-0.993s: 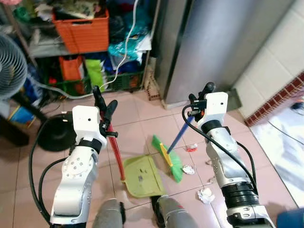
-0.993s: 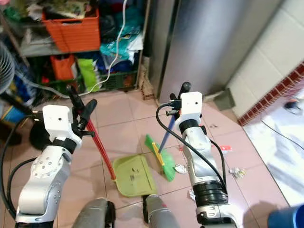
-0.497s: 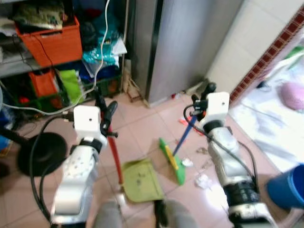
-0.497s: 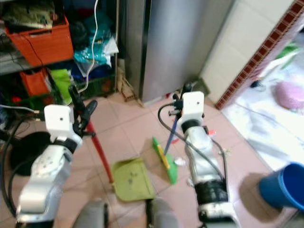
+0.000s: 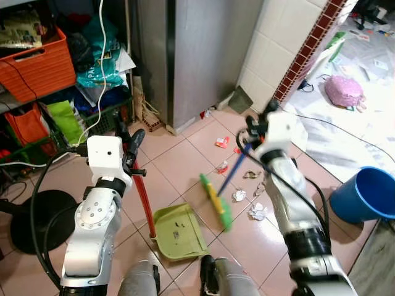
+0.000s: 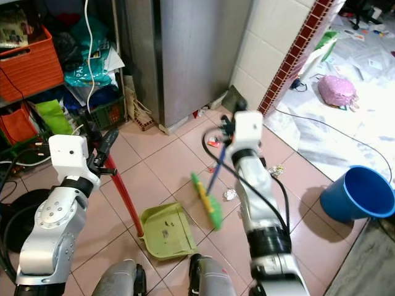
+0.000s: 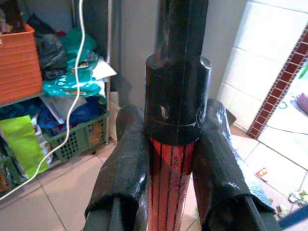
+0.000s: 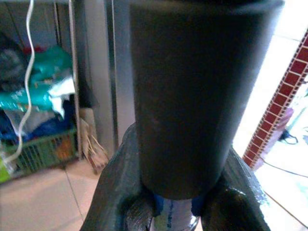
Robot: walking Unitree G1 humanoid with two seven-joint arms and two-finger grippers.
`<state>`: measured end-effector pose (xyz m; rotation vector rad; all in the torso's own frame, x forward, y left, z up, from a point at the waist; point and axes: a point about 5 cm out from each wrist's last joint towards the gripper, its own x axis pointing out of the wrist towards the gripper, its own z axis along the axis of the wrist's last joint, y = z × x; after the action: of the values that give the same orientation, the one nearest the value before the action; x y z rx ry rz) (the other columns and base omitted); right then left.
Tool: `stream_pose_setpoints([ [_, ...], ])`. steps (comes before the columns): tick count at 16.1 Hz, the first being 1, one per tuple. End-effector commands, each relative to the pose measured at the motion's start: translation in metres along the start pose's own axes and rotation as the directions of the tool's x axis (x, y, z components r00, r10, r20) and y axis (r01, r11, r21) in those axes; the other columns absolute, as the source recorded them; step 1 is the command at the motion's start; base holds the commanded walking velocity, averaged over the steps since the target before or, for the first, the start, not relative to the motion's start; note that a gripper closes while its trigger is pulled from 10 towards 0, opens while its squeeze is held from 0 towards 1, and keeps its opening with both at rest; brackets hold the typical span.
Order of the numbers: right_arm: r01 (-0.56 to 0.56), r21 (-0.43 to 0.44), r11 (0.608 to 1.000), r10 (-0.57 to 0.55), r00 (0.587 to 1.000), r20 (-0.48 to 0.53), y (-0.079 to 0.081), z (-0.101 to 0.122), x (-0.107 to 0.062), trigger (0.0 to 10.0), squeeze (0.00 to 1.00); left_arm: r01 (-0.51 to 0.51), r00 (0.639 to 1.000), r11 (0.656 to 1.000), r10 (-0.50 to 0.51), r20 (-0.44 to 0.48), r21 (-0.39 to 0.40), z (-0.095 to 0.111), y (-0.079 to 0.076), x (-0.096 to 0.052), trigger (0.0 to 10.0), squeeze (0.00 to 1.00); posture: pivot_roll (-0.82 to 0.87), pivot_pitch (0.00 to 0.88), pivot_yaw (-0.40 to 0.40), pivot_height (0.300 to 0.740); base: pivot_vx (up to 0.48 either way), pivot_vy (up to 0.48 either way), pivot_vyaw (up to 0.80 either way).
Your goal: Sweep floor
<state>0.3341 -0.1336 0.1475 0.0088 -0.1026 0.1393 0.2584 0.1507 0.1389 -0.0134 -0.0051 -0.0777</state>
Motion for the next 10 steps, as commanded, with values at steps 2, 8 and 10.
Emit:
stream_pose_setpoints([
  [2,0.042,0.018,0.999,-0.044,0.988,0.151,-0.01,0.044,0.013,10.0,0.0,0.012,0.997,1.0,-0.012,0.07,0.003,0.013,-0.004,0.002,10.0,0.0,0.06,0.155,-0.058,0.74,0.0,0.0,0.0],
  [8,0.217,-0.238,0.947,-0.131,0.935,0.331,-0.034,0.085,0.021,10.0,0.0,0.014,0.996,1.0,-0.016,0.091,0.021,0.016,-0.001,0.004,10.0,0.0,0.05,0.153,-0.057,0.74,0.0,0.0,0.0],
  [10,0.292,-0.341,0.893,-0.186,0.932,0.31,-0.051,0.075,0.019,10.0,0.0,0.005,0.995,0.999,-0.009,0.1,0.036,0.016,0.0,0.003,10.0,0.0,0.06,0.154,-0.058,0.74,0.0,0.0,0.0],
])
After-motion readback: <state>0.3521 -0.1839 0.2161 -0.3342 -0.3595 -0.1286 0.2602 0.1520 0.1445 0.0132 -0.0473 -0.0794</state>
